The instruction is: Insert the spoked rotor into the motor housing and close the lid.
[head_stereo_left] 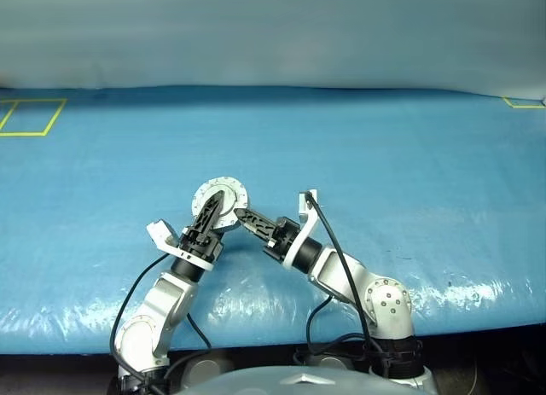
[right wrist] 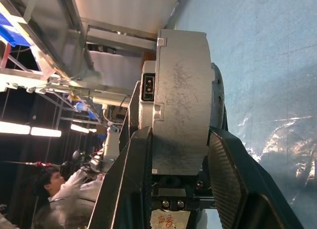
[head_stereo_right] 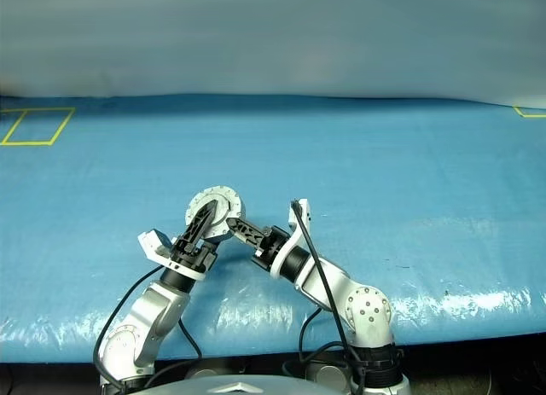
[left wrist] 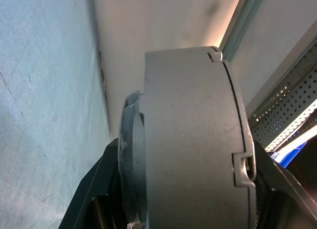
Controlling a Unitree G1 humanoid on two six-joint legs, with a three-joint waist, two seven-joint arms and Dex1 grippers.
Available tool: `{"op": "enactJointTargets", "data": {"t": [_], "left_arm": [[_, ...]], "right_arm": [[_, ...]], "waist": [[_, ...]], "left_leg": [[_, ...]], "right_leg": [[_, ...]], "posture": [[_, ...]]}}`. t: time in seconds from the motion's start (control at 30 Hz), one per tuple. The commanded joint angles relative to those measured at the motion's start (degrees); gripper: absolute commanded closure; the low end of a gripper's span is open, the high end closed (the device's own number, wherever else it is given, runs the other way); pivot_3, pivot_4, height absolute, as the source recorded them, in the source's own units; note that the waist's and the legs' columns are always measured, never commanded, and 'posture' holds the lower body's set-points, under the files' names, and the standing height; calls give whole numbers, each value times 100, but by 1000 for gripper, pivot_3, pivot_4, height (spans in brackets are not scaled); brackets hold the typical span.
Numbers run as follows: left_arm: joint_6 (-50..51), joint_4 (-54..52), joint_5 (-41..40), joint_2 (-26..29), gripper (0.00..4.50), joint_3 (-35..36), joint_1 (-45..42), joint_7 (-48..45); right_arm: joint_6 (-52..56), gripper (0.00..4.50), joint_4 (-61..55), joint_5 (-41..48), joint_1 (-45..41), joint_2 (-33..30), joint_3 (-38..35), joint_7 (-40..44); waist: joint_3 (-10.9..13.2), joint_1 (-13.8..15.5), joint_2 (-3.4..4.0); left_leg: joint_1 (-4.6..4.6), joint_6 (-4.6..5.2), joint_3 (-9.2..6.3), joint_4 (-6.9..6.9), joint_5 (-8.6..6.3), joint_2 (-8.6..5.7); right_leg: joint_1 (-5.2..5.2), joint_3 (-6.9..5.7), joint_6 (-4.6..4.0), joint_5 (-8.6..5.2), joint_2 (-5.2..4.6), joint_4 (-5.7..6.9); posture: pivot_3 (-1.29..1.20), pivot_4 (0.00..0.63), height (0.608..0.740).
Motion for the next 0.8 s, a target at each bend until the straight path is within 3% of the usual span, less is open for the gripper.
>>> {"op": "enactJointTargets", "data": {"t": [0.03, 0.07, 0.17, 0.33, 0.43, 0.63, 0.8], "left_arm": [[-56, -136, -49, -37, 2056, -40, -23, 9], [-79, -134, -31, -29, 2056, -38, -55, 14], [-151, -120, -2, -15, 2056, -18, -161, 90], [-419, 205, 325, 108, 2056, 166, -682, 494], [-661, 541, 658, 246, 2056, 367, -1089, 701], [-916, 1753, 1295, 799, 2056, 823, -2303, 680], [-1183, 3241, 1920, 1118, 2056, 1154, -3528, 541]], "right_arm": [[-228, 3239, -367, 89, -71, 122, -82, 347], [-233, 2522, -356, 39, -48, 84, -105, 389], [-204, 1596, -374, -190, -12, -86, -98, 536], [-521, 48, -735, -2734, -45, -1402, 730, 1131], [-1231, 0, -834, -4250, 9, -1927, 1329, 1470], [-2951, 0, -528, -6088, 451, -1583, 1382, 1437], [-3254, 0, -307, -6695, 628, -1469, 1390, 1628]], "waist": [[0, 2, 0], [0, 4, 0], [1, 5, -1], [0, 40, -7], [1, 44, -9], [11, 59, -27], [21, 90, -56]], "left_leg": [[0, 0, 0, 0, 0, 0], [0, 0, 0, 0, 0, 0], [0, 0, 0, 0, 0, 0], [1, 0, -1, 7, 0, -5], [3, -1, -1, 9, 1, -3], [5, -3, -3, 9, 2, 1], [3, -3, 0, 21, 3, -7]], "right_leg": [[0, 0, 0, 0, 0, 0], [1, 0, 0, 0, 0, 0], [0, 0, 0, 0, 0, 0], [5, -2, 1, 1, -1, 0], [6, -3, 2, 1, 1, 2], [6, 0, 7, 4, 10, 5], [13, 6, 24, 15, 8, -1]], "posture": [[0, 150, 740], [0, 150, 740], [0, 150, 740], [0, 150, 740], [0, 150, 740], [0, 150, 740], [0, 150, 740]]}}
